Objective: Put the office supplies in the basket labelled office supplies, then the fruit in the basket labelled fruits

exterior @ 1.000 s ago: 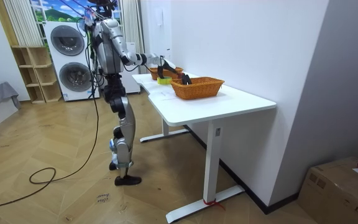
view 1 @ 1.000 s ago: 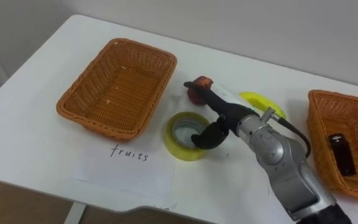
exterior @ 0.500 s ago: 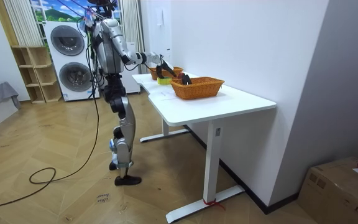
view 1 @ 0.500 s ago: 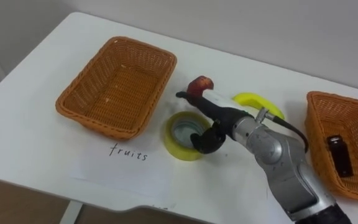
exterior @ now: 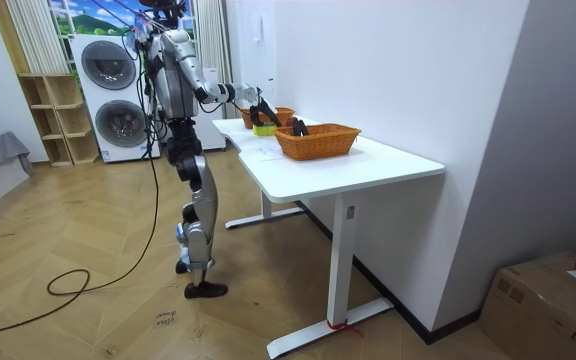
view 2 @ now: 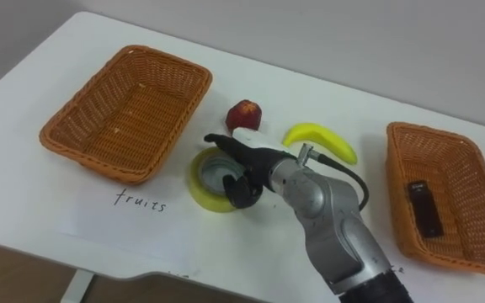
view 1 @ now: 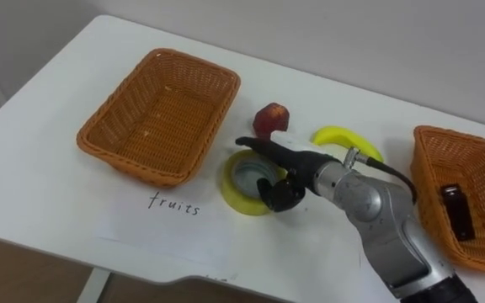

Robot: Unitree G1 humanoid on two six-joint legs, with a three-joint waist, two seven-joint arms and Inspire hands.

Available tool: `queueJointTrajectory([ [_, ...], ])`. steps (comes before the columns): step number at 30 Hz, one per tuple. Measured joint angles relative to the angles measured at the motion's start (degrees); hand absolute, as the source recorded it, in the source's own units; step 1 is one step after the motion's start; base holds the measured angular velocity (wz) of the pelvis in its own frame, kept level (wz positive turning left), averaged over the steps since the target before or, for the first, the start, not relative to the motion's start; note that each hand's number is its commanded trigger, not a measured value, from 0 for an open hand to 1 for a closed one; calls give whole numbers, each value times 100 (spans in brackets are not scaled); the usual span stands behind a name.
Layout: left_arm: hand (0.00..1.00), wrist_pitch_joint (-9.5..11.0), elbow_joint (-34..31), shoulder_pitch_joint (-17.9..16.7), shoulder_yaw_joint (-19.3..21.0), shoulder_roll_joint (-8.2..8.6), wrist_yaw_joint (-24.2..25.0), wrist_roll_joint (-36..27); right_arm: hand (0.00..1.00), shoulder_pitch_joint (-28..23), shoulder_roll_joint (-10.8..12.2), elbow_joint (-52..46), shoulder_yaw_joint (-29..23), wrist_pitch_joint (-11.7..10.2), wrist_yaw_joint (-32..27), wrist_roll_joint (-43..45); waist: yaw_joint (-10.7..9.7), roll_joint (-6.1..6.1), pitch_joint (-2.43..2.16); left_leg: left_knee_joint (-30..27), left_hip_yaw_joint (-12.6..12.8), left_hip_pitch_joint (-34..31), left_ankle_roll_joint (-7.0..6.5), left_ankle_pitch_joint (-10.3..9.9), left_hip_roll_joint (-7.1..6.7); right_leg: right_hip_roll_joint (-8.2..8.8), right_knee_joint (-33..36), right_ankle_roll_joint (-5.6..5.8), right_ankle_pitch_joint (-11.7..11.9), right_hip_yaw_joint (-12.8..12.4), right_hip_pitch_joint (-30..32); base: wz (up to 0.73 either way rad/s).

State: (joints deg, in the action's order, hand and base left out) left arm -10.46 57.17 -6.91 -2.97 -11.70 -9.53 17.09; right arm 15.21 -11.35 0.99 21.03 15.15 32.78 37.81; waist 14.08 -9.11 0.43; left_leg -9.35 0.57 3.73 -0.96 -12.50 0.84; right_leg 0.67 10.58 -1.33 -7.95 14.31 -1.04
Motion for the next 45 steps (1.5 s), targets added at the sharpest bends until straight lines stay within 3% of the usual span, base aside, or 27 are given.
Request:
queueJointTrajectory([
  [6,0,0,-126,-46,-1,2,0,108,0,7,7,-20,-104,123,293,4,34,-2,1,5,-13,0,0,0,0,2,1,0,0,5,-2,0],
  [19,0,-3,-103,-115,-20,0,-132,109,0,62,5,177,-221,121,365,-210,35,-46,30,-16,-89,2,2,1,-8,4,-2,0,0,47,-41,2],
  [21,0,-9,-103,-125,-21,0,-132,109,13,63,4,176,-223,121,367,-225,33,-46,30,-15,-90,1,2,1,-8,4,-2,0,0,47,-40,0],
  [22,0,-10,-103,-127,-21,0,-132,109,26,63,3,176,-224,121,367,-239,31,-46,30,-15,-90,1,2,1,-8,4,-2,0,0,47,-40,0],
  [23,0,-11,-103,-128,-21,0,-132,109,100,63,2,176,-225,122,366,-249,31,-45,30,-14,-90,1,2,1,-8,4,-2,0,0,47,-40,0],
  [32,0,-10,-61,-126,-17,-1,-131,108,100,301,33,281,-215,110,305,-257,39,-52,34,-18,-135,11,0,3,-19,12,-6,1,0,75,-60,3],
  [37,0,-10,58,-124,-13,-2,-105,107,100,281,61,520,-96,98,293,-185,56,-74,63,-11,-205,12,-6,6,-26,22,-24,1,-1,152,-82,8],
  [45,0,-10,234,-68,-1,11,-95,108,100,273,56,515,-117,102,317,-350,44,-81,58,2,-208,0,-6,6,-26,13,-88,2,-1,152,-89,0],
])
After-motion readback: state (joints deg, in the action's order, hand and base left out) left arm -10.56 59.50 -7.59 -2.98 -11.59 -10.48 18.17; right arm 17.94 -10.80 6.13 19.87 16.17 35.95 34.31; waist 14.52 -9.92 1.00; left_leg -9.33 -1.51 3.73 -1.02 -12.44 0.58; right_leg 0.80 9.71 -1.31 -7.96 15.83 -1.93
